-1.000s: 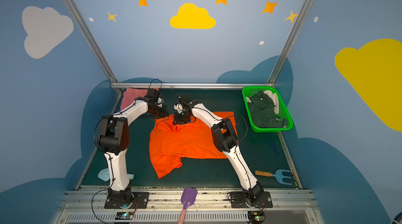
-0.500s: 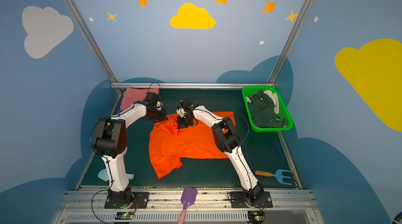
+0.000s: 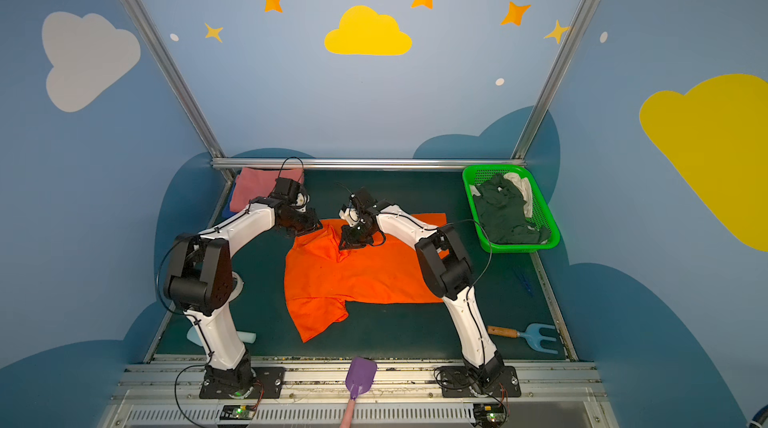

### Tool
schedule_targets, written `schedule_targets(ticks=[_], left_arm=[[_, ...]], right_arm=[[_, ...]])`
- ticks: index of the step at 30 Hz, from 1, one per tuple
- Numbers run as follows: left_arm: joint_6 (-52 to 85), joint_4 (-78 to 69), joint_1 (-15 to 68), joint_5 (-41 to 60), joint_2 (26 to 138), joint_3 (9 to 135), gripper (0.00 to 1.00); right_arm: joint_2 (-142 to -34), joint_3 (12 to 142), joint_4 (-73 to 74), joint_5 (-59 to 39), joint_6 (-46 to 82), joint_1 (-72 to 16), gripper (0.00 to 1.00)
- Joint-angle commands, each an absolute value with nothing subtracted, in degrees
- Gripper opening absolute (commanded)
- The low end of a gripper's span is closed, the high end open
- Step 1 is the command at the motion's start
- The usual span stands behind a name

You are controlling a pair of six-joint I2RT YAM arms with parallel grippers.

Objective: Fold and stack the t-shirts

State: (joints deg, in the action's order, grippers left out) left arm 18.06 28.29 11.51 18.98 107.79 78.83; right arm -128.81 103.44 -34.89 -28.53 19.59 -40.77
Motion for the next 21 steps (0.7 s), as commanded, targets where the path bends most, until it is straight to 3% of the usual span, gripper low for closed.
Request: schedule_targets(ticks=[1,7,15,21], left_arm=[[17.9,28.2,13.5,19.0,106.2,78.7,0.38],[17.6,28.9,16.1,18.8,105.8,77.9,0.54],[18.0,30.1,17.2,19.0,101.4,73.6,0.48],[18.7,31.3,17.5,19.8,97.7,68.2,0.43]], right_arm=[[-125.5,101.3,-35.0,-28.2,19.2,-41.3,0.22],[-123.0,96.7,-35.7,-26.7,18.6,-41.6,0.24],[-119.5,92.2,-33.6,-22.3,21.2,-41.6,0.39],[-119.6,92.9,-32.0,-22.2,22.4,-42.3,0.42]])
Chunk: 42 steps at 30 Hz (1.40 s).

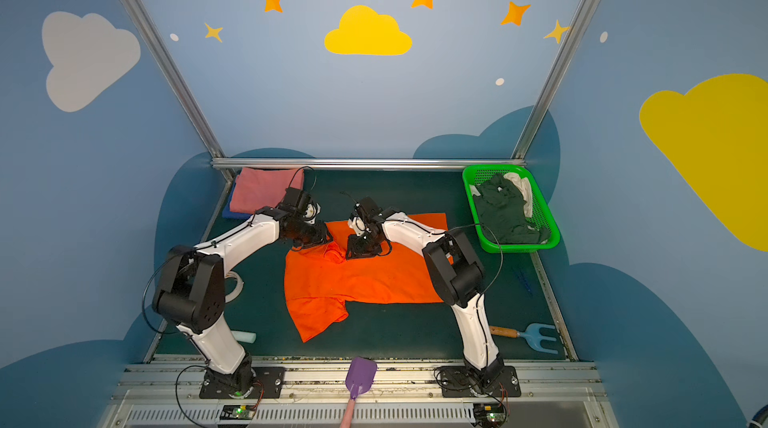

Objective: Fold and stack the t-shirts

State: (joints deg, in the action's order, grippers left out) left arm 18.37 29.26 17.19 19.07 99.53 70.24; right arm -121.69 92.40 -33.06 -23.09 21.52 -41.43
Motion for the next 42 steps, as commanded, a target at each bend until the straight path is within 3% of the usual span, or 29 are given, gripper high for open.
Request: schedule_targets(ticks=[1,12,21,42], left_arm=[[18.8,31.7,17.6,19.7,97.4,67.3,0.43],[21.3,30.2,17.6,17.9,93.7,60.4,0.48],[22.2,29.8,17.5,16.7,94.6,58.0,0.47],[24.7,31.3,16.5,14.0,100.0,55.9,0.45]], right_arm=[[-119.8,93.2,-32.2,-22.0,22.4,-42.6,0.43],[-122.7,97.7,-32.3,-13.9,23.5,-47.4,0.54],[-127.2,105.3,-37.4,-1.0,24.0,-48.4,0.54],[-122.5,101.3,-45.1,25.2,21.6,-53.6,0.61]])
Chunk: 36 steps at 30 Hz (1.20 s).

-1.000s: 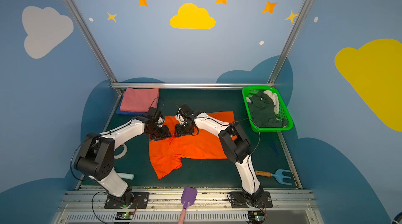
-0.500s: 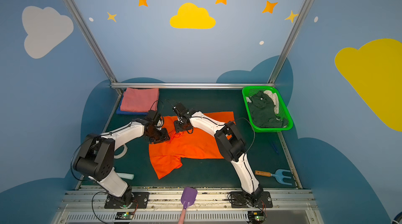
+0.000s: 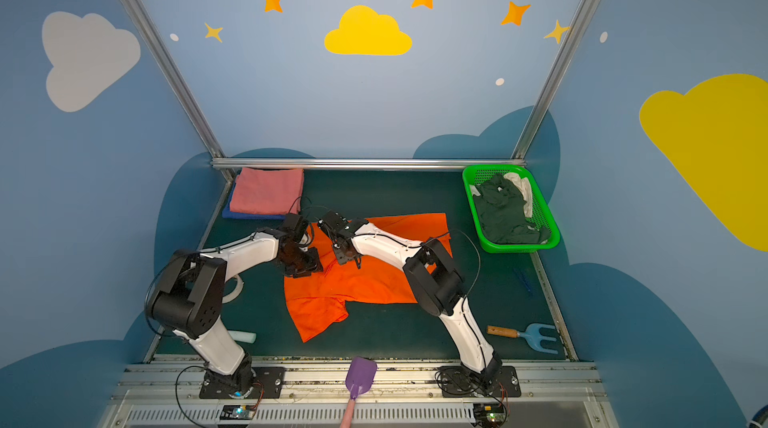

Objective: Fold and stack the t-shirts

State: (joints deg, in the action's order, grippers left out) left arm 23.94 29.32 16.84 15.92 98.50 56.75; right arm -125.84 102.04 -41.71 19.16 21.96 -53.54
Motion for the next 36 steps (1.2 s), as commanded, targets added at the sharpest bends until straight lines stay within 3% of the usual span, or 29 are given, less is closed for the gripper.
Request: schedule_targets(ticks=[1,14,19,21,28,33,36], left_arm=[[24.7,31.6,16.5,13.6,100.3,55.9,0.45],[25.1,33.0,14.7,10.8,100.4,55.4,0.43],[24.9,33.6,14.7,13.6,97.7,55.9,0.43],[24.8,34.4,14.8,13.6,96.2,56.5,0.43],[24.7,37.0,14.9,13.1,90.7,57.8,0.43],[25.1,37.7,14.8,12.5,89.0,57.3,0.43],[25.6,37.7,14.7,11.4,89.1,56.9,0.44]], right_arm=[[-122.2,101.1,-45.3,25.4,21.7,-53.6,0.61],[-114.4,92.1,-43.6,24.6,22.9,-53.9,0.61],[-111.2,89.3,-38.5,17.5,22.9,-53.2,0.60],[-110.4,89.2,-34.5,11.7,22.9,-52.1,0.56],[-118.4,100.3,-30.5,-7.9,23.0,-47.6,0.21],[-128.9,110.5,-35.7,-18.6,23.3,-45.5,0.09],[-130.7,110.2,-36.4,-22.1,23.7,-45.9,0.07]])
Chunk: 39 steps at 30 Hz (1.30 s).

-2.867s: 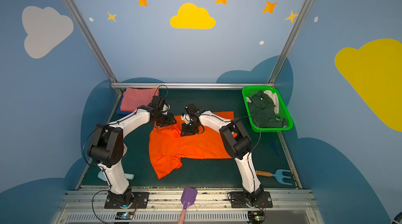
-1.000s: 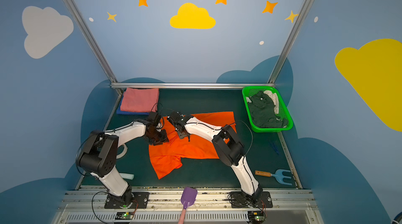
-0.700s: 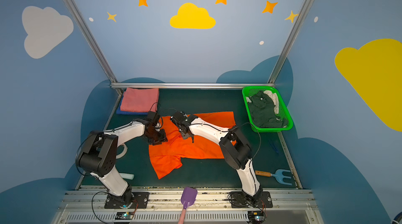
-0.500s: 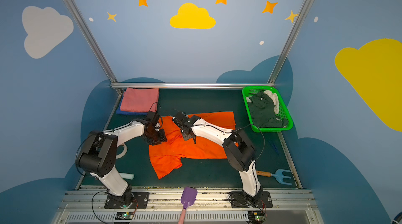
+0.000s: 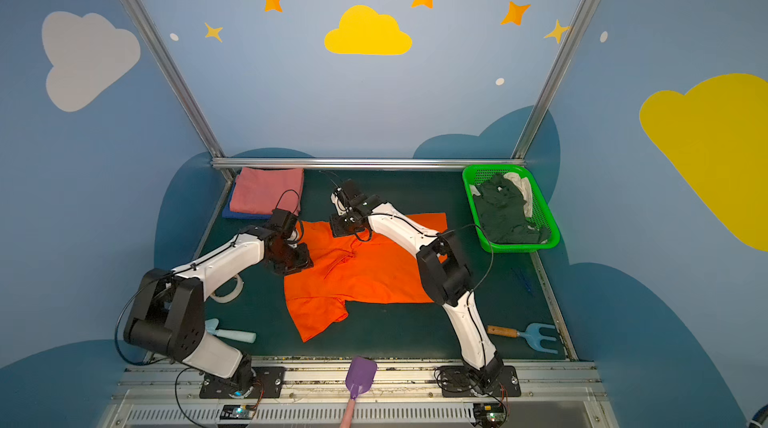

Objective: Fold and stack the t-shirts

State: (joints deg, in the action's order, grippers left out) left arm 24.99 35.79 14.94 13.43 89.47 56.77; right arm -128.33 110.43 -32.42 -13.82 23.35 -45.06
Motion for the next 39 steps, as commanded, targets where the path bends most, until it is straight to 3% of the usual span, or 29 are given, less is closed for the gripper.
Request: schedule_targets(ticks=[1,14,22,26,39], left_arm=[[25.8,37.7,14.6,10.6,89.2,56.9,0.44],[27.6,36.4,13.9,9.6,91.0,56.4,0.48],[26.5,34.6,11.1,8.1,95.8,61.8,0.51],[24.4,34.9,9.4,7.2,100.7,69.1,0.48],[21.4,38.3,6.4,6.3,119.7,85.4,0.44]], right_arm=[[-130.3,108.8,-36.0,-22.2,23.8,-46.3,0.08],[-121.9,89.9,-27.1,-26.2,29.1,-47.4,0.12],[-119.7,92.2,-26.0,-30.5,28.9,-45.7,0.19],[-116.6,94.1,-28.3,-29.8,26.9,-41.6,0.23],[-110.3,86.8,-39.9,-12.9,17.0,-19.2,0.41]])
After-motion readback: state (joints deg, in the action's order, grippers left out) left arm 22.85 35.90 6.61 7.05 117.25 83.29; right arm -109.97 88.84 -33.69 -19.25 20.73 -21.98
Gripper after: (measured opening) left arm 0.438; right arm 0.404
